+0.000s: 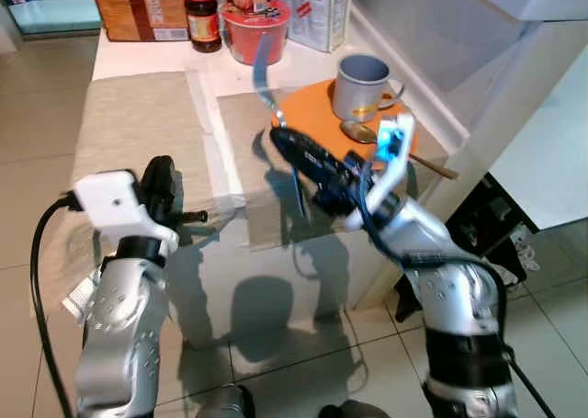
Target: Setting the table
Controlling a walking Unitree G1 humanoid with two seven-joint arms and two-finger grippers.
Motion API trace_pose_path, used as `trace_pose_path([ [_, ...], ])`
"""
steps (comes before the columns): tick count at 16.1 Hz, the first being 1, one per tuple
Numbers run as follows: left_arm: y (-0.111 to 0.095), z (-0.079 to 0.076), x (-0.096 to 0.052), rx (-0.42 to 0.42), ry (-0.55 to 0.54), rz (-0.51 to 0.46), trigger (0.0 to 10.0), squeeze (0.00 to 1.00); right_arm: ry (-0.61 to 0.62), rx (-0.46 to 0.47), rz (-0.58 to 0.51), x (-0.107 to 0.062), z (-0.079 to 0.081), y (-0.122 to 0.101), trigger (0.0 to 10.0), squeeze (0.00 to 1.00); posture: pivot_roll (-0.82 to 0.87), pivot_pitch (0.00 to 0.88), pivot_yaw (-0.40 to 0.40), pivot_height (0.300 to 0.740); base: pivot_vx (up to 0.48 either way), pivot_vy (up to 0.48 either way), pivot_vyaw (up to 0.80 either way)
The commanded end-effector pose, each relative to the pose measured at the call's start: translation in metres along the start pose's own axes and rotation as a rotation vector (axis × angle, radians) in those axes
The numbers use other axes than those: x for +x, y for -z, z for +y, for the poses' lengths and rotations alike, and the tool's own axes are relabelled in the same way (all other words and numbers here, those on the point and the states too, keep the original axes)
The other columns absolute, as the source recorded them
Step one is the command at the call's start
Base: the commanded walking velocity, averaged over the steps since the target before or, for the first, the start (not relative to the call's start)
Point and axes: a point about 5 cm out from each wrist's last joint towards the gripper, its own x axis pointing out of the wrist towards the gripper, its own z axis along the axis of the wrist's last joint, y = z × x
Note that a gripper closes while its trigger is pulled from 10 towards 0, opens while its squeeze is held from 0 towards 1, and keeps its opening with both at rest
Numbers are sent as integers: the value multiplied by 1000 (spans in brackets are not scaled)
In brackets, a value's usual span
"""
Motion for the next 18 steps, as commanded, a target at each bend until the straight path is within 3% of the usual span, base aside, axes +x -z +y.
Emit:
trace_pose_path([
  [1,-7,-2,-2,-13,32,-36,10000,0,-85,-7,-5,0,10,-4,10000,0,-66,80,-27,740,0,-431,0],
  [5,-16,-20,-3,-81,156,-84,10000,0,-129,-29,23,-2,13,-3,10000,0,-64,77,-26,740,0,-451,0],
  [10,-16,-22,-6,-135,195,-89,10000,0,-130,-30,17,0,13,-3,10000,0,-65,80,-22,740,0,-449,0],
  [15,9,-8,-16,-169,147,-6,10000,0,57,-88,5,-8,-10,-2,10000,0,-72,87,-15,740,0,-449,0],
  [18,19,-8,-22,-171,149,29,10000,0,117,-122,32,-17,-17,2,10000,0,-74,92,-15,740,0,-449,0],
])
